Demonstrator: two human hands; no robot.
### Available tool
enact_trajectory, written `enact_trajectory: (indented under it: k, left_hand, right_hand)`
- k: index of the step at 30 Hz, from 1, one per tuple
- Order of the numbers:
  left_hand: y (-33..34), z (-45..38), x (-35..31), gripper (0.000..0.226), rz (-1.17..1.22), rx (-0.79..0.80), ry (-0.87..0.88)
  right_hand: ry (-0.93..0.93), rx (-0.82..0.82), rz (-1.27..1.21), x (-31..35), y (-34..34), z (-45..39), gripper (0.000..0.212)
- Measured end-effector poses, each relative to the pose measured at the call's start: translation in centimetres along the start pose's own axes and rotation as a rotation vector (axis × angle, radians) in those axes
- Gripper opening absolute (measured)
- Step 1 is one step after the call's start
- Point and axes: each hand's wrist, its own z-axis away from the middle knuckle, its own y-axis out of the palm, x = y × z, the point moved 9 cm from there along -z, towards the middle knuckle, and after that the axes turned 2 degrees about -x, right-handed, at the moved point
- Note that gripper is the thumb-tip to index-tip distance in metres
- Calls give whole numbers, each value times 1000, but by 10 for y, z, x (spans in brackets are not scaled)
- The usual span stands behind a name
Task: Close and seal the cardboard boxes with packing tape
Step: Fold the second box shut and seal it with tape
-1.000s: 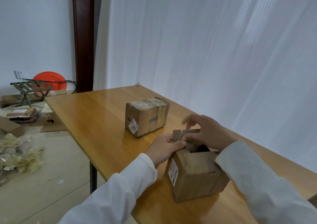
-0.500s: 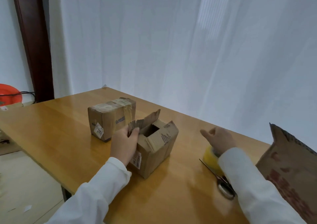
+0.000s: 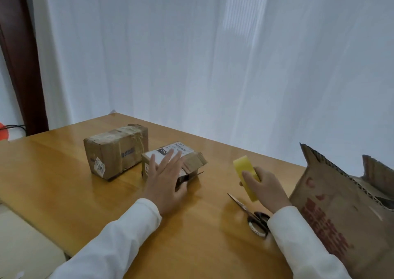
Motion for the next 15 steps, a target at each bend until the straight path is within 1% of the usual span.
enact_trajectory:
  k: [1,2,3,4,5,6,7,8,9,12,15]
  left_hand:
    - [-8,-4,-15,62,87,-40,15]
    - [-19,-9,-31,64,238,-70,8]
    - [-25,-14,-42,65,438,-65,-51]
    - [-23,-17,-53,66,643,2,-132]
    - [-17,-20,-62,70,789,90,-197]
    - [-10,-22,-69,76,859,183,-252]
    - [-1,-22,-72,81,879,274,-290]
    - [7,-22,-73,80,864,335,-308]
    - [9,-20,-71,75,832,360,-318]
    - [6,-16,-63,58,688,318,-311]
    - [-7,-16,-64,46,575,230,-280]
  right_hand:
    - [-31,11,-114,10,1,6,14]
    - [-57,23,-204,19,3,13,9]
    - [-80,38,-277,26,8,20,8]
    - [-100,57,-316,31,14,26,7]
    - [-119,80,-320,34,21,30,7]
    - [-139,99,-297,37,27,34,7]
    - [-157,113,-268,36,32,36,8]
    - [-175,124,-232,34,37,36,9]
    - [-200,134,-191,34,40,37,12]
    - [-232,135,-82,31,47,36,22]
    - [-225,89,-79,29,47,33,23]
